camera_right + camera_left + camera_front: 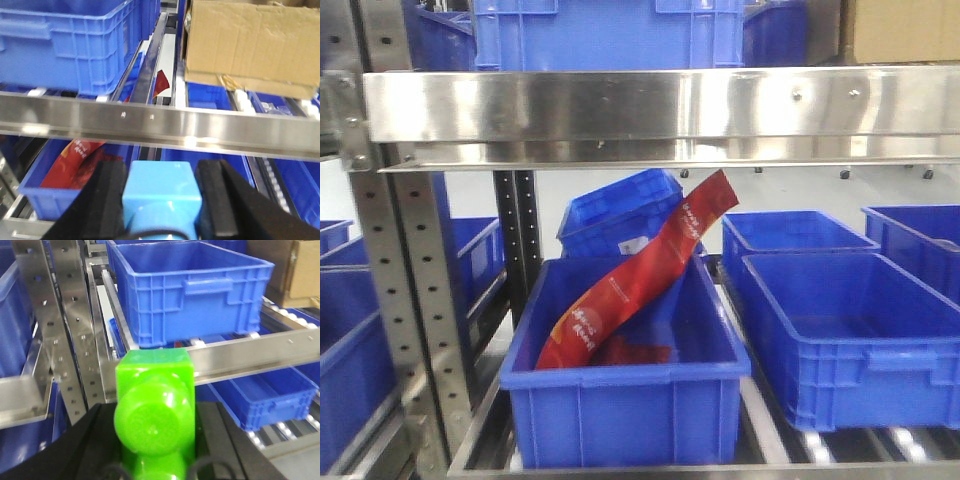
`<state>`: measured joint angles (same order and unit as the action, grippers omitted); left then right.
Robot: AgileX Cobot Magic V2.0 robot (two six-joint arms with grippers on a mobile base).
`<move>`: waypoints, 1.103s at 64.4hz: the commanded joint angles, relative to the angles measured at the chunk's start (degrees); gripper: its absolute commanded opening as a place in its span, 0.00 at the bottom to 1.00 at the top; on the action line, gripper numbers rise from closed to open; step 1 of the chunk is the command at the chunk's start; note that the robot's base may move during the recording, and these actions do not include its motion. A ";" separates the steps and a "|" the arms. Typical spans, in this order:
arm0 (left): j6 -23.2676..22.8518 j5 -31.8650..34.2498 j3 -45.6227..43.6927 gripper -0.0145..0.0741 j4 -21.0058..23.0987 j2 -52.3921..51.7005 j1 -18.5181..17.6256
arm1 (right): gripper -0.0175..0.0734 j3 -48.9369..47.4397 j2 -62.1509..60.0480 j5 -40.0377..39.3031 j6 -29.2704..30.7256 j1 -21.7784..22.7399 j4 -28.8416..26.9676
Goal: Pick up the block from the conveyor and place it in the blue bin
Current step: 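Approach the rack and position both grippers above a blue bin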
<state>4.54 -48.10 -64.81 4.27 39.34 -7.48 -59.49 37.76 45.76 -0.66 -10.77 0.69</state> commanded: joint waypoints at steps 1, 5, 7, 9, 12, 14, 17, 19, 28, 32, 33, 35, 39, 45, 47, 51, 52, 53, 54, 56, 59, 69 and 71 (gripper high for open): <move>-0.33 1.17 -0.47 0.04 0.25 -0.19 -0.46 | 0.01 -0.31 -0.32 -1.27 0.25 0.23 0.61; -0.33 1.17 -0.47 0.04 0.25 -0.19 -0.46 | 0.01 -0.31 -0.32 -1.27 0.25 0.23 0.61; -0.33 1.17 -0.47 0.04 0.25 -0.19 -0.46 | 0.01 -0.31 -0.32 -1.27 0.25 0.23 0.61; -0.33 1.17 -0.47 0.04 0.25 -0.19 -0.46 | 0.01 -0.31 -0.32 -1.27 0.25 0.23 0.61; -0.33 1.17 -0.47 0.04 0.25 -0.19 -0.46 | 0.01 -0.31 -0.32 -1.27 0.25 0.23 0.61; -0.33 1.17 -0.47 0.04 0.25 -0.19 -0.46 | 0.01 -0.31 -0.32 -1.27 0.25 0.23 0.61; -0.33 1.17 -0.47 0.04 0.25 -0.19 -0.46 | 0.01 -0.31 -0.32 -1.27 0.25 0.23 0.61; -0.33 1.17 -0.47 0.04 0.25 -0.19 -0.46 | 0.01 -0.31 -0.32 -1.27 0.25 0.23 0.61; -0.33 1.17 -0.47 0.04 0.25 -0.19 -0.46 | 0.01 -0.31 -0.32 -1.27 0.25 0.23 0.61; -0.33 1.17 -0.47 0.04 0.25 -0.19 -0.46 | 0.01 -0.31 -0.32 -1.27 0.25 0.23 0.61; -0.33 1.17 -0.47 0.04 0.25 -0.19 -0.46 | 0.01 -0.31 -0.32 -1.27 0.25 0.23 0.61; -0.33 1.17 -0.47 0.04 0.25 -0.19 -0.46 | 0.01 -0.31 -0.32 -1.27 0.25 0.23 0.61; -0.33 1.17 -0.47 0.04 0.25 -0.19 -0.46 | 0.01 -0.31 -0.32 -1.27 0.25 0.23 0.61; -0.33 1.17 -0.47 0.04 0.25 -0.19 -0.46 | 0.01 -0.31 -0.32 -1.27 0.25 0.23 0.61; -0.33 1.17 -0.47 0.04 0.25 -0.19 -0.46 | 0.01 -0.31 -0.32 -1.27 0.25 0.23 0.61; -0.33 1.17 -0.47 0.04 0.25 -0.19 -0.46 | 0.01 -0.31 -0.32 -1.27 0.25 0.23 0.61; -0.33 1.17 -0.47 0.04 0.25 -0.19 -0.46 | 0.01 -0.31 -0.32 -1.27 0.25 0.23 0.61; -0.33 1.17 -0.47 0.04 0.25 -0.19 -0.46 | 0.01 -0.31 -0.32 -1.27 0.25 0.23 0.61; -0.33 1.17 -0.47 0.04 0.25 -0.19 -0.46 | 0.01 -0.31 -0.32 -1.27 0.25 0.23 0.61; -0.33 1.17 -0.47 0.04 0.25 -0.19 -0.46 | 0.01 -0.31 -0.32 -1.27 0.25 0.23 0.61; -0.33 1.17 -0.47 0.04 0.25 -0.19 -0.46 | 0.01 -0.31 -0.32 -1.27 0.25 0.23 0.61; -0.33 1.17 -0.47 0.04 0.25 -0.19 -0.46 | 0.01 -0.31 -0.32 -1.27 0.25 0.23 0.61; -0.33 1.17 -0.47 0.04 0.25 -0.19 -0.46 | 0.01 -0.31 -0.32 -1.27 0.25 0.23 0.61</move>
<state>4.54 -48.10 -64.81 4.27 39.34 -7.48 -59.49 37.76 45.76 -0.66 -10.77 0.69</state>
